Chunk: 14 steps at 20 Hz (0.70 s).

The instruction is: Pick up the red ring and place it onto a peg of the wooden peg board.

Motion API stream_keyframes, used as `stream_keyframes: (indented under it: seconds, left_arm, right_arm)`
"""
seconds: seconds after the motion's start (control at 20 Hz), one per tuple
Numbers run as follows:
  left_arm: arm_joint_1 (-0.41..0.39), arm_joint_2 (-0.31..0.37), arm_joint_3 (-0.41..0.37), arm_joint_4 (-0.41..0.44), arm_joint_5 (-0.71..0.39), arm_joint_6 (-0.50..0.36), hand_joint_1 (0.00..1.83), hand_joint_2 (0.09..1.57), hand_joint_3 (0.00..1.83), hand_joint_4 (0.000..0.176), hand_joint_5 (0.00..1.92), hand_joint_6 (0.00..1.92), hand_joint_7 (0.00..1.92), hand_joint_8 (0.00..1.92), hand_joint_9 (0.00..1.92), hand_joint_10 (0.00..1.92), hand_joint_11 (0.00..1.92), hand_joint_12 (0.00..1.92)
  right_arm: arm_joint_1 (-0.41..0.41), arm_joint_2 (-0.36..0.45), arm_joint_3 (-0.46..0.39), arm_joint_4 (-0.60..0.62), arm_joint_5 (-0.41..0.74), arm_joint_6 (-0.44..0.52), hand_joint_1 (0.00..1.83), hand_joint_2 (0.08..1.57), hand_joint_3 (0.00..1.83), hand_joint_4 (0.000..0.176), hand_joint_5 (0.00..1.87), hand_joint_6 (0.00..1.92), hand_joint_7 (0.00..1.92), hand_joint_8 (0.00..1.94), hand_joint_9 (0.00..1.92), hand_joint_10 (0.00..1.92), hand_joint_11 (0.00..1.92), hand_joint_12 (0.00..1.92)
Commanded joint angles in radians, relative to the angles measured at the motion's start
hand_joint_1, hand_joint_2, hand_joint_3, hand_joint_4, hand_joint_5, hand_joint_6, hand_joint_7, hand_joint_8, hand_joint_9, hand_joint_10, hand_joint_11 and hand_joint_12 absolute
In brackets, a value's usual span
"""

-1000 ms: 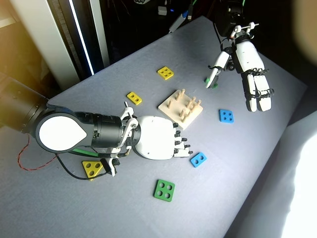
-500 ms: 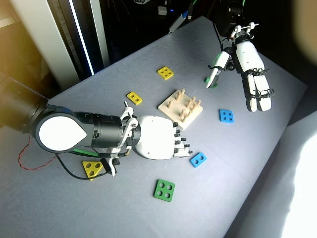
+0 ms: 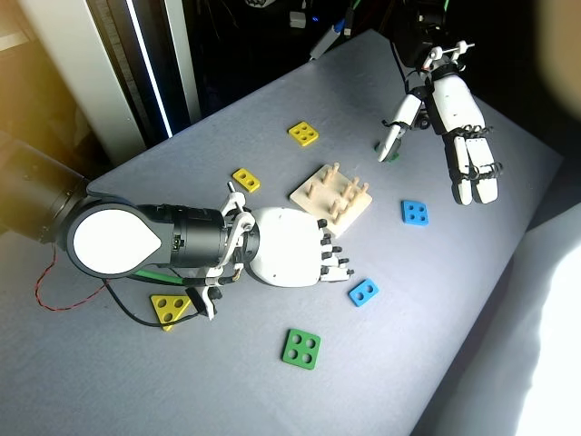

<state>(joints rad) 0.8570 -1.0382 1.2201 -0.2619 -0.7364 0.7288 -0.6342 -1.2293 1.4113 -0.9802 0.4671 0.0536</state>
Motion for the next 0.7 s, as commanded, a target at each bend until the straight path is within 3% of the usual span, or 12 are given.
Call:
stream_keyframes:
  seconds: [0.0,0.35,0.55,0.65]
  left_arm:
    - [-0.007,0.008,-0.001,-0.003,-0.122,-0.003,0.37,0.98,0.00,0.166,0.06,0.00,0.01,0.00,0.00,0.00,0.00,0.10]
    - [-0.004,0.010,-0.001,-0.014,-0.125,0.004,0.39,0.98,0.00,0.176,0.08,0.00,0.02,0.00,0.01,0.00,0.00,0.18]
    - [-0.002,0.012,0.001,-0.021,-0.125,0.010,0.42,1.00,0.00,0.153,0.07,0.00,0.02,0.00,0.00,0.00,0.00,0.17]
    - [-0.002,0.012,0.002,-0.024,-0.125,0.013,0.46,1.01,0.00,0.167,0.07,0.00,0.01,0.00,0.00,0.00,0.00,0.07]
  right_arm:
    - [0.019,0.007,-0.006,0.036,0.075,0.009,1.10,1.16,0.00,0.000,0.89,1.12,0.57,0.01,0.33,0.03,0.00,1.15]
    - [0.046,0.043,-0.046,0.025,0.108,0.009,1.08,1.17,0.00,0.000,0.87,1.17,0.59,0.01,0.36,0.03,0.00,1.16]
    - [0.056,0.045,-0.058,0.021,0.132,0.013,1.06,1.18,0.00,0.000,0.86,1.19,0.58,0.00,0.36,0.03,0.00,1.21]
    - [0.060,0.045,-0.060,0.017,0.138,0.017,1.06,1.17,0.00,0.000,0.86,1.18,0.59,0.01,0.36,0.03,0.00,1.19]
